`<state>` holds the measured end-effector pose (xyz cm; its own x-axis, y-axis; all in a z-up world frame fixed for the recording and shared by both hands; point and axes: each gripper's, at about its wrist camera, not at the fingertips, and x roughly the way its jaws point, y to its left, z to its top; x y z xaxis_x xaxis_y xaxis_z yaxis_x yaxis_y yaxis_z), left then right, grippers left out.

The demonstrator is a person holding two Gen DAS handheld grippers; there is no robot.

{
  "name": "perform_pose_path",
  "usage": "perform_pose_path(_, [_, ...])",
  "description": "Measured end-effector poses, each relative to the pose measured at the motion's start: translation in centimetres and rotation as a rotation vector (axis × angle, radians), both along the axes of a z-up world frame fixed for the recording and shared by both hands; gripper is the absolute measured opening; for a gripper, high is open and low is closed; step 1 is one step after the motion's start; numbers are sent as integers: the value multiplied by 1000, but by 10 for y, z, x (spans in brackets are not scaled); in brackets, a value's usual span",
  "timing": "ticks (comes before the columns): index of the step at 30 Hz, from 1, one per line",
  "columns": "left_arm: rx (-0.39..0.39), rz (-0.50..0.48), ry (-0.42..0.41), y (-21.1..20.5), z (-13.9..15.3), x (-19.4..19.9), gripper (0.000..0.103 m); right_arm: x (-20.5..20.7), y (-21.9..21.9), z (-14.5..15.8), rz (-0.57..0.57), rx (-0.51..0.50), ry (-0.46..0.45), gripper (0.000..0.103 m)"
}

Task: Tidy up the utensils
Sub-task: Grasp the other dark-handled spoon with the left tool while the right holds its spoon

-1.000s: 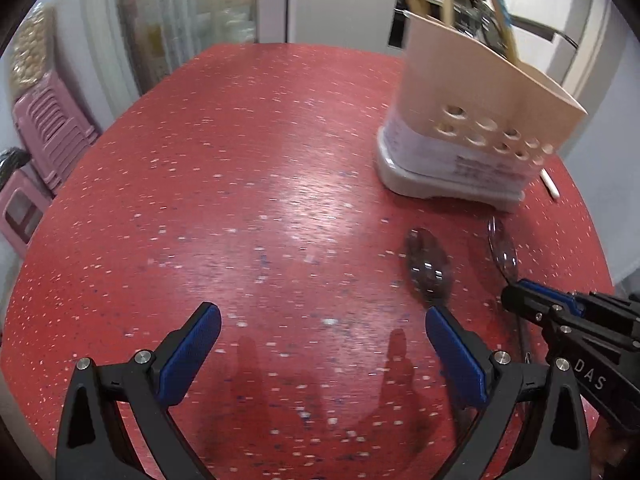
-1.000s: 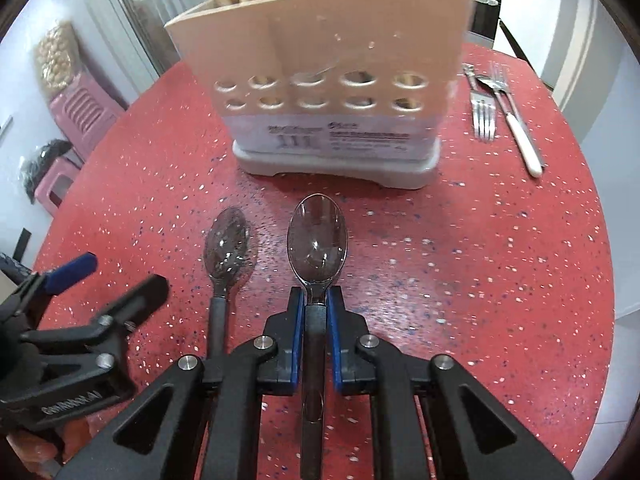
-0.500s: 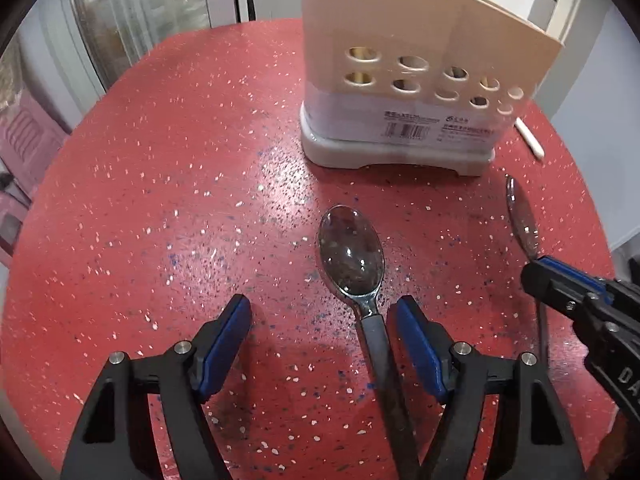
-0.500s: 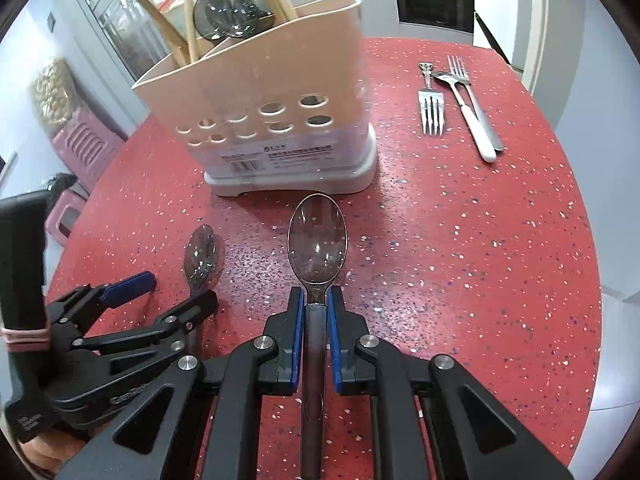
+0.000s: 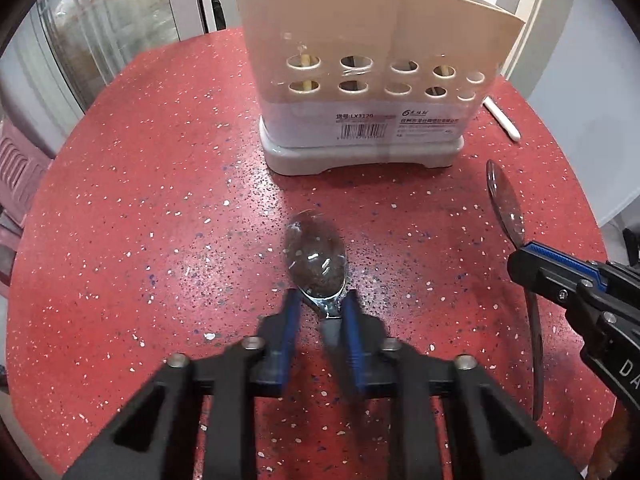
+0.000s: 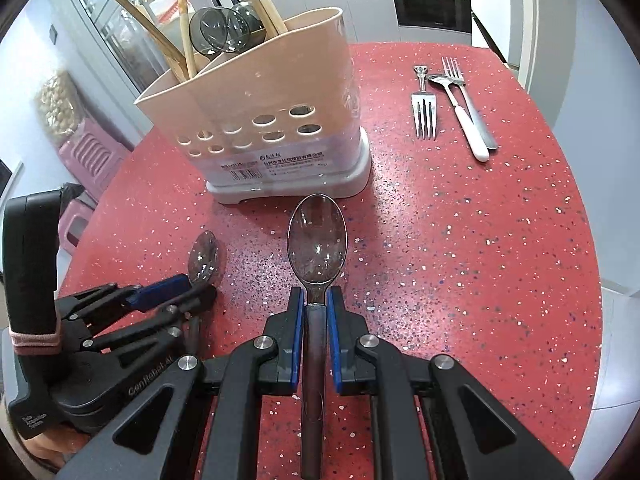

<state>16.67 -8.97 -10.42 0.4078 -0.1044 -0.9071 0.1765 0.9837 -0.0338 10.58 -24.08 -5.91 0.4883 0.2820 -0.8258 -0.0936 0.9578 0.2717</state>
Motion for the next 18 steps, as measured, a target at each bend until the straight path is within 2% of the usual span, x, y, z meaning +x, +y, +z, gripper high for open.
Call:
perform_pose_path(4, [-65,3,-12,7,0,-5,35,-1,-1,2,-1,2,-9,12])
perform_pose_path(13, [-100,-12,-108,15,13,-32,35,-3,-2,7,5,20,-29,12])
perform_pose_path(18, [-103,-11,-133,18,22,-38,35,-4,-2,10,6,27,-38,12])
